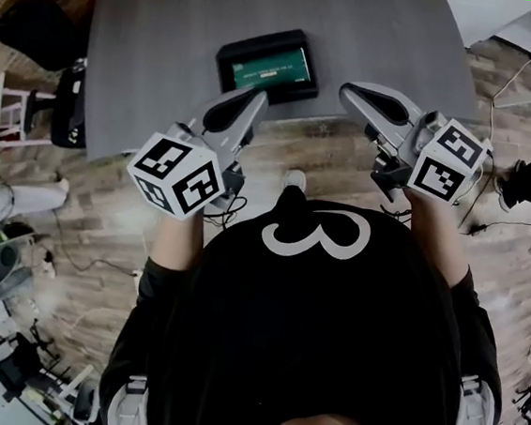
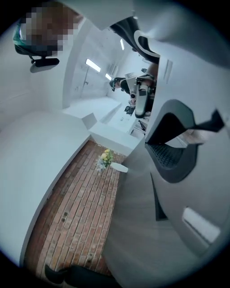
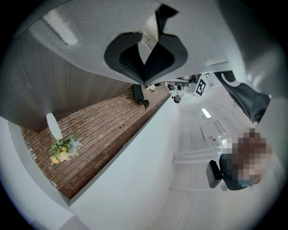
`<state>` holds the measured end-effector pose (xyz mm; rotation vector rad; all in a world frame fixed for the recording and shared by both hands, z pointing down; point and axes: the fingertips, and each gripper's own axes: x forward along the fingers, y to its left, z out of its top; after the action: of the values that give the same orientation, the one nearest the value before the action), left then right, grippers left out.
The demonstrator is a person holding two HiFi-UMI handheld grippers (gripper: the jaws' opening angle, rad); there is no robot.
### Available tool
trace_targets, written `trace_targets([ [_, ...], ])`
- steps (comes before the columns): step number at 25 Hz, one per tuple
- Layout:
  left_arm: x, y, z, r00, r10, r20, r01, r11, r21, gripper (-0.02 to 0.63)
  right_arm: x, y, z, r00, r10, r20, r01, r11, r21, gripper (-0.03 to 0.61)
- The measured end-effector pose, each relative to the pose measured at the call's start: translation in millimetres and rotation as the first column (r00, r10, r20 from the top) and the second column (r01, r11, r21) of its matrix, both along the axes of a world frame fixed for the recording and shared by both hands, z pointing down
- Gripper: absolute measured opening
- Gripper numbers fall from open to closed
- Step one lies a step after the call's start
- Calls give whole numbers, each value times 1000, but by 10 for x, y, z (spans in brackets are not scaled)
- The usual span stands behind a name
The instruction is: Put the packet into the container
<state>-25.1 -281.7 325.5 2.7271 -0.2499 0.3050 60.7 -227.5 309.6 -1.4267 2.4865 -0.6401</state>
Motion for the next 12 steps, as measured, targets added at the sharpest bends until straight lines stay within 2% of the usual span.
trace_targets([
  [4, 22, 264, -58, 999, 2, -37, -3, 999, -37, 0, -129, 101, 49, 1000, -30, -2, 30, 1000, -2, 2],
  [12, 12, 481, -116, 998, 9, -62, -10, 1000, -4, 6, -203, 239, 69, 999, -45, -5, 45, 999, 2, 2],
])
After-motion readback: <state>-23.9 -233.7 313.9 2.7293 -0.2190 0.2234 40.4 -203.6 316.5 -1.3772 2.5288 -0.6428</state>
